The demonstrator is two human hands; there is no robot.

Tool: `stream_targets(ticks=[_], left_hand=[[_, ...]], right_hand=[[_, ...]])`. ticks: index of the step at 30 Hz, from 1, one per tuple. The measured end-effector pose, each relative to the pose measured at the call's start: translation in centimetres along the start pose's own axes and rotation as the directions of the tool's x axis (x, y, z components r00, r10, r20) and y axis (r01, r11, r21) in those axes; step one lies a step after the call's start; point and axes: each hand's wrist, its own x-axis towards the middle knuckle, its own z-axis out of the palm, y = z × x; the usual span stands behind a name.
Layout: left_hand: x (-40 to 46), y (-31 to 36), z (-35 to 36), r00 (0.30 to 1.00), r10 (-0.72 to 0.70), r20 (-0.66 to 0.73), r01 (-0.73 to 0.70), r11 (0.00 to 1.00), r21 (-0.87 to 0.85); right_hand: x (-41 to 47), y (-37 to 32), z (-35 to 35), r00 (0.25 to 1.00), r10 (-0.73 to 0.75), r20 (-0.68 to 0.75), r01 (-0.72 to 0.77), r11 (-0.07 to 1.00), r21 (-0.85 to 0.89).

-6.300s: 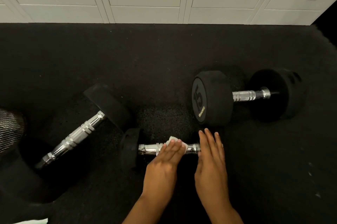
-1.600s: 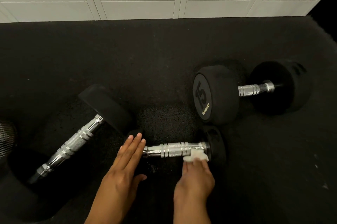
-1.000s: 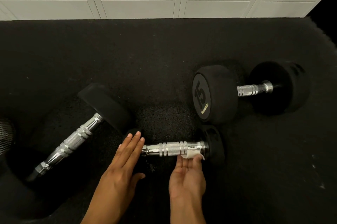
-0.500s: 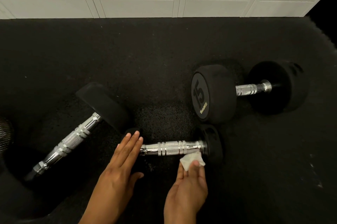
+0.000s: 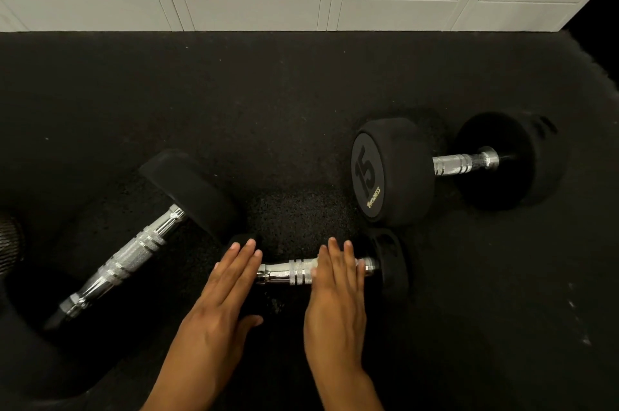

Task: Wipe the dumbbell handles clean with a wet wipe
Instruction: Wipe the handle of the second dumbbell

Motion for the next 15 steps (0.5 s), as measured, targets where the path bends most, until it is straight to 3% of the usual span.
stream_targets(ticks=[15], left_hand=[[0.1, -0.1, 0.2, 0.999, 0.029, 0.020, -0.029, 0.999, 0.014]], right_hand=[[-0.9, 1.1, -1.0, 0.991, -0.126, 0.035, 0.126, 0.992, -0.010]])
